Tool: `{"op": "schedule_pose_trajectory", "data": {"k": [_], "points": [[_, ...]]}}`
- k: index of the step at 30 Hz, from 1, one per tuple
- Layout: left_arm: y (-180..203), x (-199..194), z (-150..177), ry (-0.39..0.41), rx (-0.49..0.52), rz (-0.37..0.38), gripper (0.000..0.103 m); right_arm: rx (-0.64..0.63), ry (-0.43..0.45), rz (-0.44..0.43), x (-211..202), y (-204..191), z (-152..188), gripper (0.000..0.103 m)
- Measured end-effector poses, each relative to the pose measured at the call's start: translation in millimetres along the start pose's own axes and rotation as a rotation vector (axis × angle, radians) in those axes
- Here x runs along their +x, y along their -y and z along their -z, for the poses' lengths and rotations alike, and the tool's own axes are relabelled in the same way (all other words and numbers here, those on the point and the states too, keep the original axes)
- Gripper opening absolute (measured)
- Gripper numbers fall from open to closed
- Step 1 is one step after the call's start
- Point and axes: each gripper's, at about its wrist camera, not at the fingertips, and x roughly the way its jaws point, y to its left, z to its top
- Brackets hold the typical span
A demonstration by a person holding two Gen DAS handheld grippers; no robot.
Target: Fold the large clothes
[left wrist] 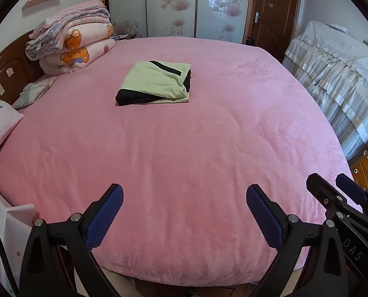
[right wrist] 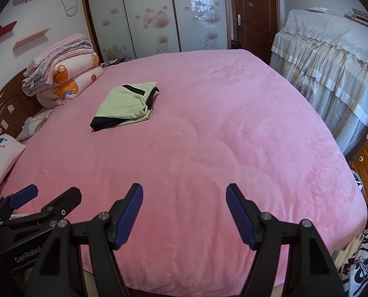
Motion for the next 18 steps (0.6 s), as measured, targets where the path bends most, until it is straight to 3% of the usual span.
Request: {"op": "schedule_pose_trajectory", "data": {"k": [18], "points": [[-2.2,-0.7,-2.8,0.001,0.002,-0.01,0.099,0.001,0.01,0.027,-4.9,-3.3,-2.2,0.07]]}}
